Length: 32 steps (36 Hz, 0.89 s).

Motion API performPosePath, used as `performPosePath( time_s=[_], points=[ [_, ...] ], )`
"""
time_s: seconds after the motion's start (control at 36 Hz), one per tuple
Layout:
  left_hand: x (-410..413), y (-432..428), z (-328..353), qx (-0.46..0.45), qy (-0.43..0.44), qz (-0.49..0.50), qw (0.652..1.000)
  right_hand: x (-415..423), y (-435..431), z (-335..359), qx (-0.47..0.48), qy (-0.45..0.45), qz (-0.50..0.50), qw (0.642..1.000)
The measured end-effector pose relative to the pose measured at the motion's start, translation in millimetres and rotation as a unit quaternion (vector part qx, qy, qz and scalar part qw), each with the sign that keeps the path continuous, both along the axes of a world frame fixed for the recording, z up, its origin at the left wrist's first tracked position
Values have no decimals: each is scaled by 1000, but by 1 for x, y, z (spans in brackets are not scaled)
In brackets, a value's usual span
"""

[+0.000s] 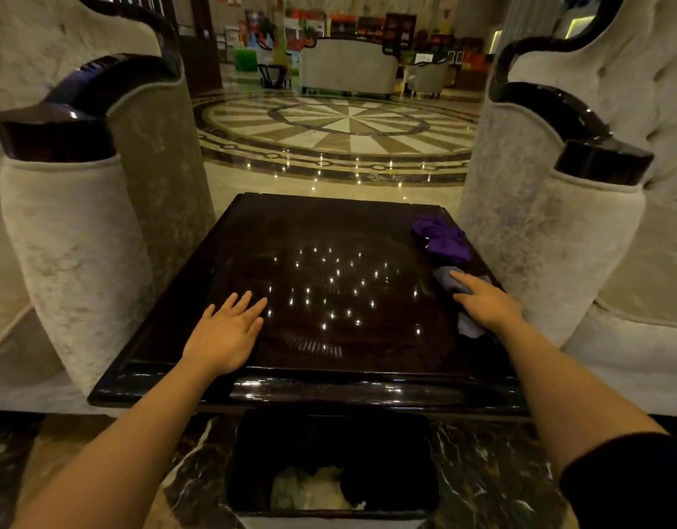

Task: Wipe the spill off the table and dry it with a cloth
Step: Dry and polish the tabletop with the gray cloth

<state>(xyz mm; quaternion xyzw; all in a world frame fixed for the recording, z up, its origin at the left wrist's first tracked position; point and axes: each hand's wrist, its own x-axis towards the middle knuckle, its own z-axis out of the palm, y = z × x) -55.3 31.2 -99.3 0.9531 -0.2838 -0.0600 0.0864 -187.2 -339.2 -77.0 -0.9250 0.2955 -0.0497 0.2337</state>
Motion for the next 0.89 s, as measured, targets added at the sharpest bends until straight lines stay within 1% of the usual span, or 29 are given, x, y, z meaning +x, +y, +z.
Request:
performPosePath(
  time_s=[0.19, 0.36, 0.64, 0.78, 0.89],
  points=[
    [-4, -1, 3, 9, 1, -1, 1000, -8, 42, 1, -32, -12, 50, 998],
    [-5, -1, 3, 11, 10, 6, 1000, -15, 84, 1, -37, -26, 145, 988],
    [-5, -1, 6, 20, 17, 12, 1000, -23, 160, 1, -34, -46, 278, 959],
    [-5, -3, 6, 26, 12, 16, 999, -25, 191, -6, -67, -74, 314, 944],
    [-4, -3, 5, 23, 13, 17, 1000, -25, 209, -11, -62, -99, 336, 935]
  ],
)
